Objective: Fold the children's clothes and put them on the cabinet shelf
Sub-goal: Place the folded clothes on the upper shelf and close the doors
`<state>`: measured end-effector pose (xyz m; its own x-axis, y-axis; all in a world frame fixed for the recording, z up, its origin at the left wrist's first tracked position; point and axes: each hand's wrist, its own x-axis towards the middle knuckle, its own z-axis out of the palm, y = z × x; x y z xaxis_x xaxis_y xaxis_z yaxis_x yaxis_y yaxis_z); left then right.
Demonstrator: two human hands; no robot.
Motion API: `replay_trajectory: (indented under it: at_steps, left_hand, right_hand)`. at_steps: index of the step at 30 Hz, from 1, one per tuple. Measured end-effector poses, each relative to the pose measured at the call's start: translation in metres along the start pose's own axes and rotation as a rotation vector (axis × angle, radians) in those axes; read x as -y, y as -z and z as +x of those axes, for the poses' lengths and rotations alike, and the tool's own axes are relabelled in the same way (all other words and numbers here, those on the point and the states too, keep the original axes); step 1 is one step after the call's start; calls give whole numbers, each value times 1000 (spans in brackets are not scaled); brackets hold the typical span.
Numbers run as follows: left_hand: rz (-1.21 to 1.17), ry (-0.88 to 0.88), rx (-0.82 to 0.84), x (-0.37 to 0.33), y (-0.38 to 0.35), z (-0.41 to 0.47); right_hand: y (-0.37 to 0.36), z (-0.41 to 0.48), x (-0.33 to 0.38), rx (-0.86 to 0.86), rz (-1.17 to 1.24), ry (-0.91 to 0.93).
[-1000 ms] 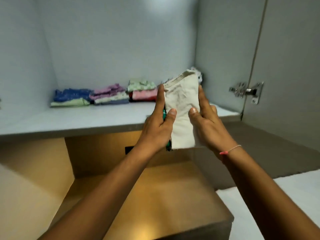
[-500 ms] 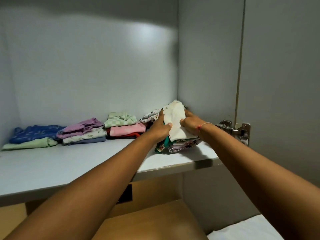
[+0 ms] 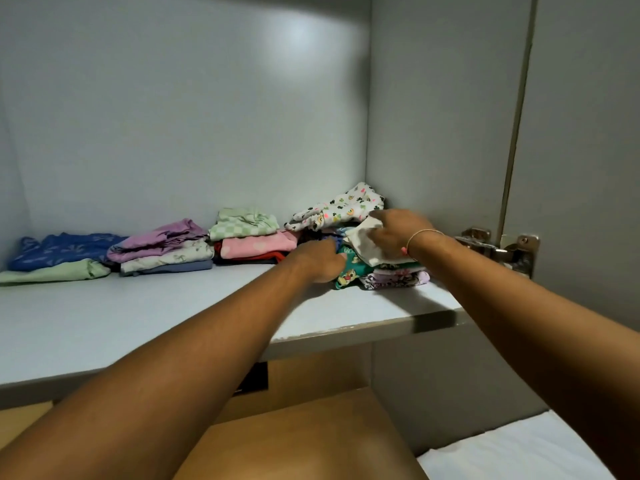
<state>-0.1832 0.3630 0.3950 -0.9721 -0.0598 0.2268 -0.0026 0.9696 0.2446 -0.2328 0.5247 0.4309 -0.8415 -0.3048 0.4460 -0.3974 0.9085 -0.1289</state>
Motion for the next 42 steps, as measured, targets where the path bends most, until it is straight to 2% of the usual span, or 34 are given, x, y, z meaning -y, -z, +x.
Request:
replay_trajectory:
  at_steps: [2, 4, 9, 15, 26, 29, 33, 36, 38, 42]
  left_hand:
    - [70, 19, 79, 6, -5, -7]
    - [94, 53, 150, 11, -11, -11]
    - [136, 131, 189, 22, -15, -17]
    - [163, 123, 237, 24, -14, -15]
    - [134, 107, 212, 26, -15, -13]
    - [-38, 88, 80, 30, -5, -25]
    - [-75, 99, -275, 51, 19, -60]
    - [-64, 170, -514, 76, 45, -102]
    - [-47, 230, -640, 92, 63, -133]
    - [90, 291, -826, 112, 102, -222]
  right_hand:
    - [-10, -2, 4, 231, -7, 70]
    - [-18, -4, 0, 370, -60, 57]
    - [-12, -7, -13, 368, -137, 61]
    - [-16, -4, -18, 372, -85, 81]
    - [-20, -2, -17, 394, -77, 63]
    - [-10, -10, -15, 331, 8, 54]
    - [10, -31, 1, -119, 122, 136]
    - [26, -51, 32, -398, 143, 349]
    - [40, -61, 57, -468, 147, 475]
    - [65, -81, 123, -493, 192, 653]
